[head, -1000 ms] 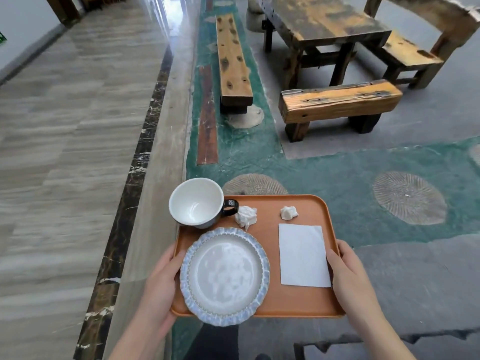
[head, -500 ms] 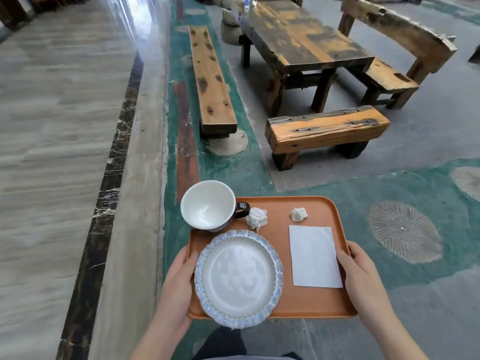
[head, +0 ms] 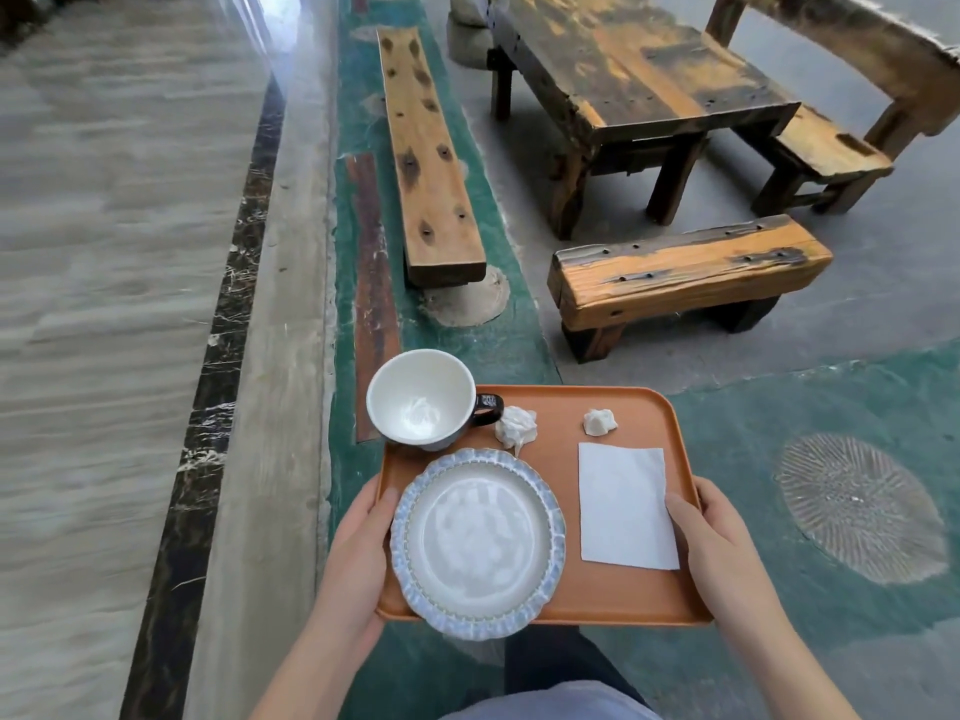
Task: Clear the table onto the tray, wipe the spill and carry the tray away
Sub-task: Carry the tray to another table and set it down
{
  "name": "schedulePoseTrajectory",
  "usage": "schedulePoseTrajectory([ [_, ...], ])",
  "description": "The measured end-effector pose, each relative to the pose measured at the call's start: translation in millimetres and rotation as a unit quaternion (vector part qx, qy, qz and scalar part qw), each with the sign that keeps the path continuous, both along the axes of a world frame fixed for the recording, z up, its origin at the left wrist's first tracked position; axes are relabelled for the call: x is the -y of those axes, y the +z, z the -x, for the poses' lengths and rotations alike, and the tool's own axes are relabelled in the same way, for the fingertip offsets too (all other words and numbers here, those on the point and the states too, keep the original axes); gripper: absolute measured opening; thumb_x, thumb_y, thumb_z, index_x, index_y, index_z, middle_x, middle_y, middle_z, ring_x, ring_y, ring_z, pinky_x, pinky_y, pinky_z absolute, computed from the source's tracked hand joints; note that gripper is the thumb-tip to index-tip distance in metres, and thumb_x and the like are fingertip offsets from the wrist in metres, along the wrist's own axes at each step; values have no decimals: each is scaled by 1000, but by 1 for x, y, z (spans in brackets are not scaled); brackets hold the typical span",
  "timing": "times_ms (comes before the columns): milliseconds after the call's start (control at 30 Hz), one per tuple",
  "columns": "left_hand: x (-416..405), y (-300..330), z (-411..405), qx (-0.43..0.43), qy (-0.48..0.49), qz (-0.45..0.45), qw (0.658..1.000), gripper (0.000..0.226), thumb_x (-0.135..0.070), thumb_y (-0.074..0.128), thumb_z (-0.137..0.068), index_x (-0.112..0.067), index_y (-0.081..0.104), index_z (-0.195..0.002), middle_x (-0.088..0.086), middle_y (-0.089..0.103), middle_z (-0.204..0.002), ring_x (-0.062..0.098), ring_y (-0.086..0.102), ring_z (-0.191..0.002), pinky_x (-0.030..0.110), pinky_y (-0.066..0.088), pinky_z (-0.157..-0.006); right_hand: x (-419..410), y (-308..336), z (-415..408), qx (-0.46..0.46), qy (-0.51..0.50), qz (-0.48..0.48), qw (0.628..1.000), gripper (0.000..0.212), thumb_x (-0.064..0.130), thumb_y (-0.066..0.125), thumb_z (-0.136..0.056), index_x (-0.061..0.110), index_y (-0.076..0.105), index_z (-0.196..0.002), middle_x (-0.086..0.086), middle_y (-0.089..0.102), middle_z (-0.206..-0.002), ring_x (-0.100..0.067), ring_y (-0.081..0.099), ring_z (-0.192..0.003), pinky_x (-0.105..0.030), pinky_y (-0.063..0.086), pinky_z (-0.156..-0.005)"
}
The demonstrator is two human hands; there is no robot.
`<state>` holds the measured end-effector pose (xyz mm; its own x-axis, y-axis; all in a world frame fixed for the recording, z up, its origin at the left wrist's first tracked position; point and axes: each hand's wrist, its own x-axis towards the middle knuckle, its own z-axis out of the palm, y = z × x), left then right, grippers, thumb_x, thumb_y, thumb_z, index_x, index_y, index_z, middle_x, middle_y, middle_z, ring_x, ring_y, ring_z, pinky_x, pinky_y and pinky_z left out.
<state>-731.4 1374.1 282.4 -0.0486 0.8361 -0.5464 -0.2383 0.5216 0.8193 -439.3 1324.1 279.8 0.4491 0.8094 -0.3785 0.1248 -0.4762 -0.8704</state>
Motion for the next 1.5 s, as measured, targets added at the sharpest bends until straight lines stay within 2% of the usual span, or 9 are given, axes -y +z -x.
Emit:
schedulePoseTrajectory([
  [300, -154, -2, -57, -40, 32, 0, 999, 23, -27, 51, -109, -32, 69, -122, -3, 81, -109, 18, 80, -93, 34, 63, -69, -177, 6, -57, 4, 28, -10, 1000, 14, 22, 48, -102, 28, 61, -101, 7, 68, -98, -13, 63, -91, -30, 43, -67],
  [467, -235, 3, -95, -50, 61, -6, 997, 15, -36, 59, -104, -43, 69, -111, -8, 82, -98, 20, 80, -87, 35, 59, -69, -268, 16, -90, 13, 41, -19, 999, 17, 21, 49, -101, 31, 61, -95, 11, 68, -92, -10, 63, -88, -30, 44, -67],
  [567, -276, 3, -109, -56, 70, -6, 996, 16, -36, 59, -104, -43, 69, -115, -4, 81, -106, 23, 78, -95, 37, 60, -72, -309, 15, -103, 19, 33, -13, 999, 16, 26, 48, -102, 32, 61, -93, 10, 68, -93, -11, 63, -88, -31, 46, -69],
  [733, -345, 7, -124, -58, 51, -10, 997, 21, -38, 60, -103, -37, 71, -120, -1, 81, -110, 22, 80, -96, 44, 62, -83, -372, 9, -118, 24, 21, 23, 999, 16, 38, 44, -103, 33, 58, -108, 11, 67, -101, -12, 64, -93, -40, 54, -79],
  [933, -455, -10, -129, -69, 21, -8, 997, 20, -38, 59, -104, -41, 72, -119, -6, 81, -110, 21, 79, -100, 47, 62, -87, -463, 2, -124, 25, 41, 34, 998, 19, 42, 41, -104, 49, 45, -121, 33, 56, -111, 2, 57, -103, -39, 49, -91],
  [1100, -574, -17, -128, -55, 4, -15, 998, 17, -39, 60, -103, -48, 73, -111, -6, 81, -109, 23, 78, -99, 50, 61, -91, -570, -8, -116, 55, -8, 15, 998, 21, 36, 40, -105, 46, 48, -121, 25, 60, -115, -2, 58, -104, -37, 46, -89],
  [1200, -639, -13, -121, -48, -3, -13, 999, 16, -41, 64, -101, -51, 76, -101, -7, 82, -104, 23, 79, -97, 47, 61, -87, -632, -1, -106, 63, -43, 5, 997, 21, 31, 41, -105, 48, 50, -113, 28, 59, -109, 0, 56, -99, -35, 44, -90],
  [1333, -724, -9, -108, -41, -9, -15, 999, 17, -41, 65, -100, -45, 74, -113, -5, 82, -107, 24, 79, -96, 46, 61, -85, -706, 5, -91, 59, -64, -1, 996, 30, 31, 41, -105, 55, 51, -91, 35, 56, -100, 3, 56, -93, -35, 44, -82],
  [1500, -800, -11, -107, -39, -40, -17, 998, 16, -39, 63, -101, -42, 73, -113, -5, 82, -103, 21, 81, -89, 45, 61, -82, -769, -3, -86, 59, -91, 7, 994, 27, 33, 40, -105, 53, 54, -94, 30, 61, -101, -3, 59, -96, -40, 51, -86],
])
